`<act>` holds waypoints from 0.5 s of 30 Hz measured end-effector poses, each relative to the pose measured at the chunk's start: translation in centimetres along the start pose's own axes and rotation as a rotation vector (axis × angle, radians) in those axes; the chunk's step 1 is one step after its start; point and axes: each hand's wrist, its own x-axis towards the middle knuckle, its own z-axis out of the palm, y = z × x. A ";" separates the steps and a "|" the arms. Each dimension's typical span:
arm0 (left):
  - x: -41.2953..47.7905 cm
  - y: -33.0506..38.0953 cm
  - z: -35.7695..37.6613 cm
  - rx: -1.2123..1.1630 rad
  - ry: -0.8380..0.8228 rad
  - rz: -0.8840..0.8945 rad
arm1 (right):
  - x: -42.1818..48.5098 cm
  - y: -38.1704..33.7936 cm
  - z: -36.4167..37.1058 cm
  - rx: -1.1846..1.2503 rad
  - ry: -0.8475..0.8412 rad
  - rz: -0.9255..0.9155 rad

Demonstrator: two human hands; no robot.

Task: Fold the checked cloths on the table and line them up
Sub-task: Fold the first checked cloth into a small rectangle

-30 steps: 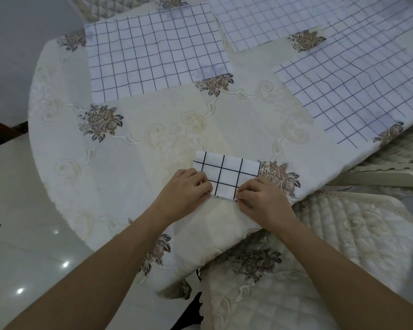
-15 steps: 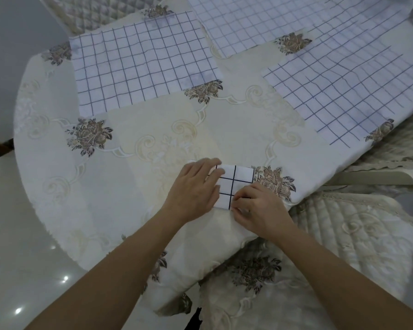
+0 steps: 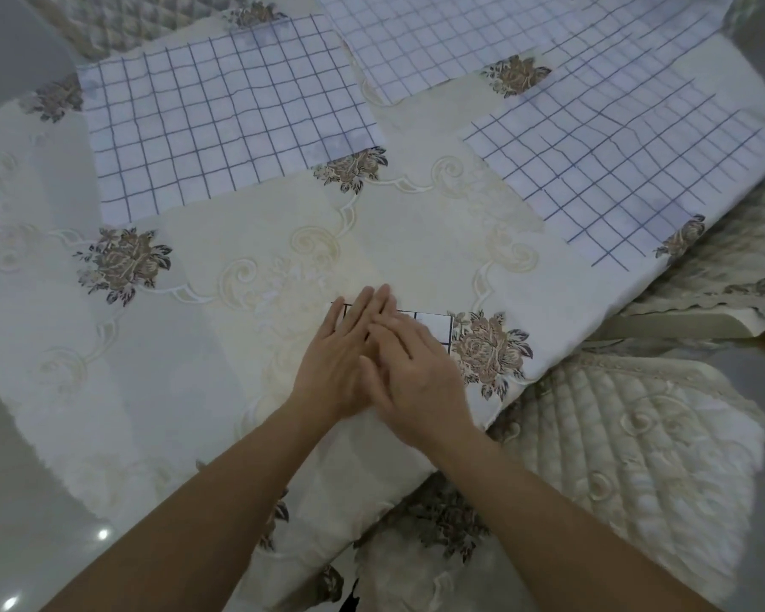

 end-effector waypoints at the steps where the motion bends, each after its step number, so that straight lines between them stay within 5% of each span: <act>1: -0.1 0.1 0.1 0.043 -0.013 0.011 | 0.6 -0.9 1.0 0.024 -0.029 0.030; 6: 0.1 -0.2 0.5 0.081 -0.037 0.026 | 1.9 -1.3 4.7 0.055 -0.141 0.359; 15: 0.0 -0.3 0.7 -0.106 0.033 -0.117 | -1.0 3.2 3.3 -0.261 -0.156 0.323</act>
